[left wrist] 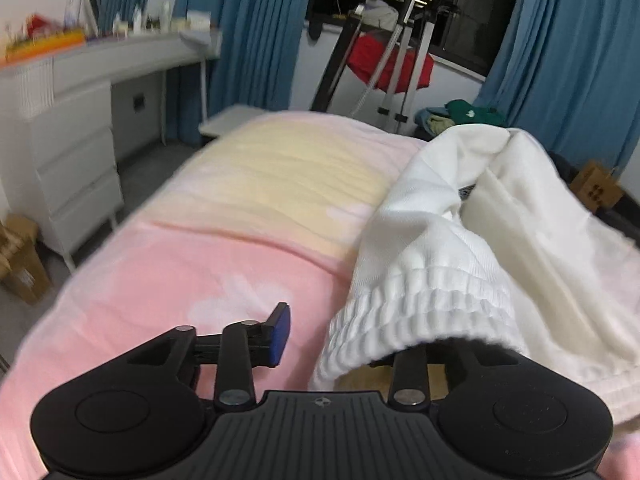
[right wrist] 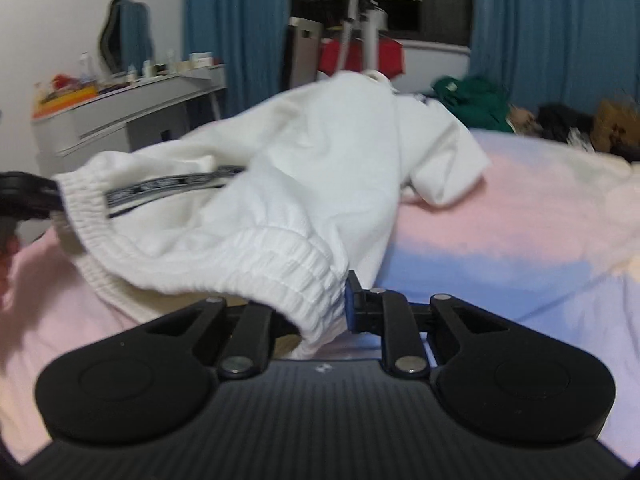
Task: Fold clothes
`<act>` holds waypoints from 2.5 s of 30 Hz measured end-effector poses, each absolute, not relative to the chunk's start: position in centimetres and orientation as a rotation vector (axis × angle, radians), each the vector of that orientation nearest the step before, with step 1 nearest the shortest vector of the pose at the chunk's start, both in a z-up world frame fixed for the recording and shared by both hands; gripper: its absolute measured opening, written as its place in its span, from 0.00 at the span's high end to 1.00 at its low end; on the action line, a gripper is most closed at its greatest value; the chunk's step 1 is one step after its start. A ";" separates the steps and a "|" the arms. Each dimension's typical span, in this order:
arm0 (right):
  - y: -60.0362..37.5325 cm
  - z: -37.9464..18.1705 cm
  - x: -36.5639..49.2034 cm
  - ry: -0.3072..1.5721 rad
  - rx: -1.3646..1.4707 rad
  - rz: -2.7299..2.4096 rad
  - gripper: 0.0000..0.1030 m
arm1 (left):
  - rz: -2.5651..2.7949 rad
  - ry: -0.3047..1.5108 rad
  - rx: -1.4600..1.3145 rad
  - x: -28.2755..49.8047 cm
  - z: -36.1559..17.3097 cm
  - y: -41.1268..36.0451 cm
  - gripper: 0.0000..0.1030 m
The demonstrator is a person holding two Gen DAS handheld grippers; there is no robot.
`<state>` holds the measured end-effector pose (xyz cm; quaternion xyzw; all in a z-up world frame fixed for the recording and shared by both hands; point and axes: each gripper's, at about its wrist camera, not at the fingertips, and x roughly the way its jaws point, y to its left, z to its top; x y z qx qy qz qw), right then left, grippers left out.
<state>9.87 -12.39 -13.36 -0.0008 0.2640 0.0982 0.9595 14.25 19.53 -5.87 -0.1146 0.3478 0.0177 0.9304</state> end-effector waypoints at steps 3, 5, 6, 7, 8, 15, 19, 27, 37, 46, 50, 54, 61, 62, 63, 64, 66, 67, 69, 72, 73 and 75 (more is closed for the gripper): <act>-12.7 -13.4 9.9 0.527 0.018 0.190 0.83 | 0.025 0.736 -0.266 13.3 -5.4 20.4 0.49; -12.7 -13.3 9.6 0.526 0.017 0.192 0.83 | 0.004 0.740 -0.259 12.5 -4.8 20.4 0.45; -12.7 -13.2 9.5 0.525 0.017 0.193 0.83 | -0.007 0.729 -0.250 11.9 -4.4 20.3 0.42; -12.7 -13.2 9.4 0.525 0.016 0.194 0.83 | -0.019 0.707 -0.240 11.2 -3.8 20.3 0.37; -12.7 -13.1 9.3 0.524 0.016 0.195 0.83 | -0.031 0.686 -0.231 10.6 -3.2 20.3 0.36; -12.6 -13.4 9.2 0.541 0.028 0.189 0.83 | -0.118 0.507 -0.193 6.5 0.0 19.7 0.17; -12.6 -13.7 9.2 0.547 0.027 0.187 0.83 | -0.165 0.451 -0.189 6.6 0.5 18.9 0.11; -12.7 -14.2 9.7 0.574 0.027 0.162 0.83 | -0.189 0.601 -0.096 11.9 -3.7 16.2 0.09; -12.5 -15.3 10.0 0.612 0.016 0.119 0.82 | -0.002 0.735 0.027 14.6 -6.9 15.8 0.07; -12.1 -16.2 9.9 0.592 -0.065 0.105 0.82 | -0.101 0.696 -0.011 14.2 -6.7 15.5 0.39; -12.6 -15.6 9.8 0.612 0.051 0.147 0.84 | -0.127 0.647 -0.065 14.0 -5.3 15.6 0.76; -10.9 -13.1 7.9 0.567 0.117 0.226 0.84 | -0.142 0.535 -0.223 14.4 -0.4 18.7 0.83; -2.0 -10.5 7.9 0.516 0.260 0.480 0.82 | -0.029 0.482 -0.224 22.0 6.1 25.7 0.84; -0.2 -10.3 8.4 0.505 0.284 0.513 0.82 | 0.004 0.488 -0.200 23.2 6.1 26.3 0.84; 1.3 -10.2 9.0 0.495 0.305 0.537 0.82 | 0.037 0.494 -0.177 24.4 6.1 26.8 0.84; 2.8 -10.3 9.7 0.489 0.323 0.557 0.82 | 0.071 0.500 -0.153 25.6 6.1 27.3 0.83; 5.5 -11.3 11.5 0.515 0.348 0.566 0.82 | 0.131 0.551 -0.116 28.0 4.4 28.5 0.83; 6.4 -12.0 12.1 0.528 0.344 0.567 0.82 | 0.155 0.584 -0.107 28.8 3.4 29.1 0.83; 8.0 -13.4 13.2 0.555 0.336 0.567 0.82 | 0.176 0.619 -0.138 29.6 1.6 30.5 0.81; 8.7 -13.8 13.3 0.567 0.298 0.583 0.77 | 0.151 0.595 -0.232 28.6 0.8 32.0 0.71; 8.3 -13.7 13.2 0.557 0.308 0.598 0.75 | 0.141 0.584 -0.234 28.0 0.9 32.1 0.69; 7.5 -13.6 13.1 0.562 0.338 0.615 0.56 | 0.126 0.546 -0.234 26.4 1.2 32.1 0.60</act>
